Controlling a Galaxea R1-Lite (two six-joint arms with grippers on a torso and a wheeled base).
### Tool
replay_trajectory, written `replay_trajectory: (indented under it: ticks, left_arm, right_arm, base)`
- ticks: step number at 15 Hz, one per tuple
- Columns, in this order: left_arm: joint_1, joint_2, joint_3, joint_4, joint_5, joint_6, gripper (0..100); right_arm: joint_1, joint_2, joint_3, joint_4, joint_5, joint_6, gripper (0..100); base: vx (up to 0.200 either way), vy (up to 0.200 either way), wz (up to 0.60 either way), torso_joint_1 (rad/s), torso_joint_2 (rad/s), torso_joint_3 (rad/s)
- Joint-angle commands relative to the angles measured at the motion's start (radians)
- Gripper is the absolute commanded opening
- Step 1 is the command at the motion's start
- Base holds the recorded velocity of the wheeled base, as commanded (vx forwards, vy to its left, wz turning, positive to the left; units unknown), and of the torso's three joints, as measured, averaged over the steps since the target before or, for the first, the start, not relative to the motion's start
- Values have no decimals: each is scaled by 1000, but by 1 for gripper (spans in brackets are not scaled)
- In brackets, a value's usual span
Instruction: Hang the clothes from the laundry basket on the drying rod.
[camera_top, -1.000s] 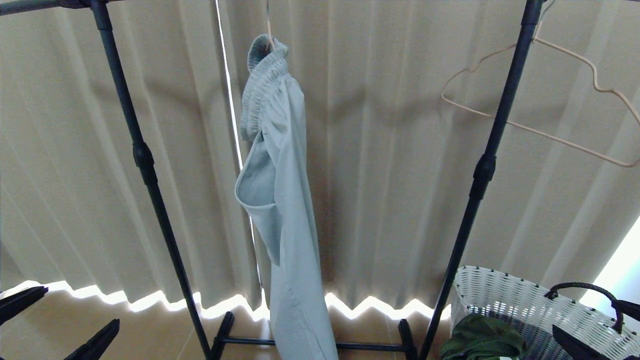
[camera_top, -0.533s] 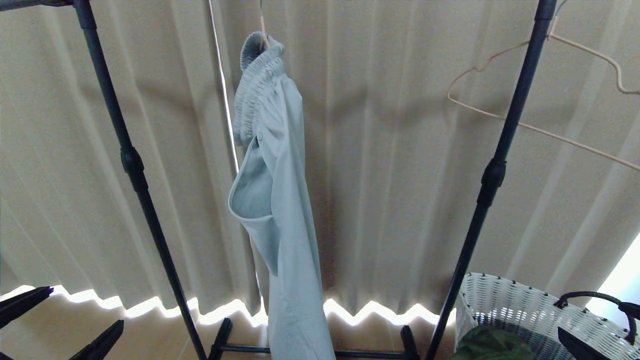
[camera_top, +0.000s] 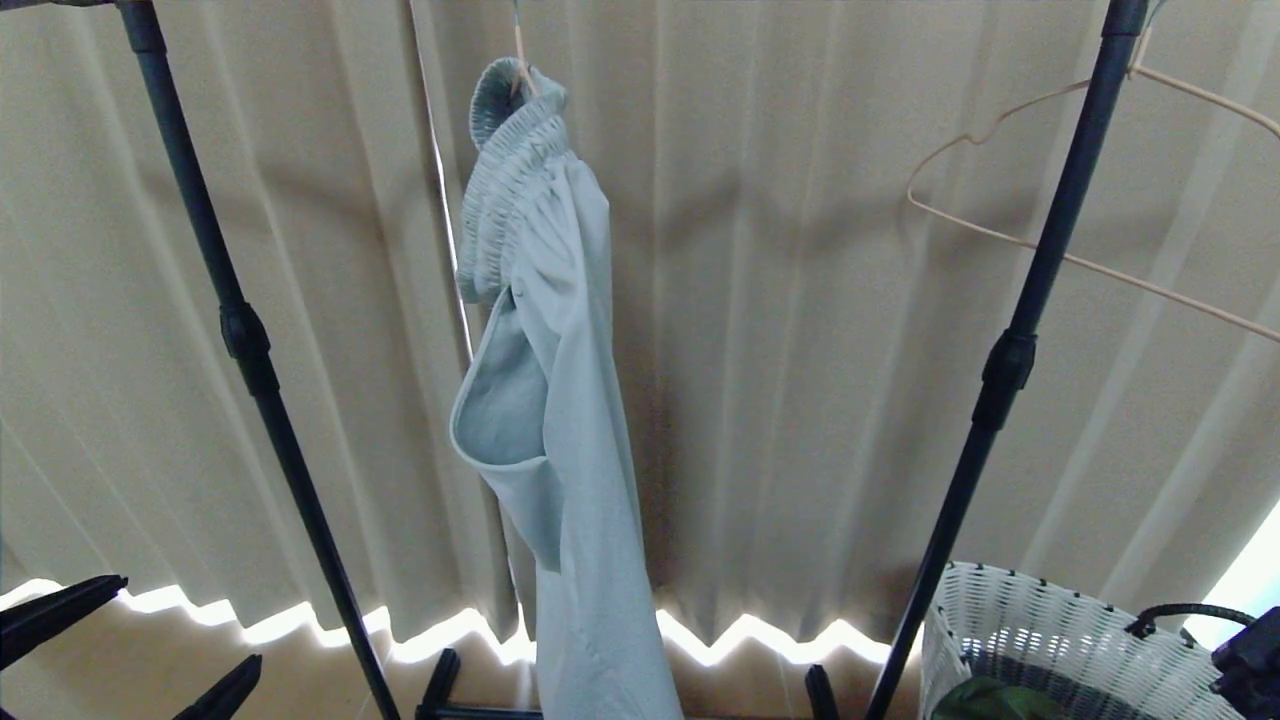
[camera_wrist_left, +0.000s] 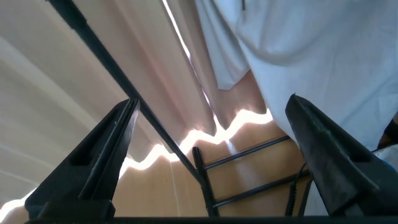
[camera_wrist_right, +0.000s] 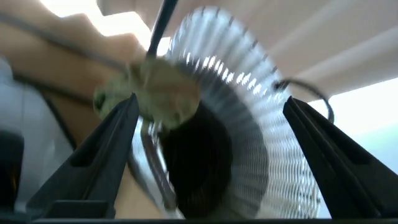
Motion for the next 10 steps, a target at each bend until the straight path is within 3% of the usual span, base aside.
replay_trajectory:
  ticks: [1,6,10]
  left_arm:
    - [-1,-2,-3,-1,1,0,100]
    - [-1,0,-1,-1,1,0,100]
    - [-1,0,0,-1,1,0,100]
  right_arm:
    - [-9,150,10,9,0,-6,100]
    - [-14,389,-2,-29,-3,-4,100]
    - [-112,555,-53,-97,-23,-41,100]
  base:
    - [0,0,0,0,0,0]
    - [0,0,0,0,0,0]
    - [0,0,0,0,0,0]
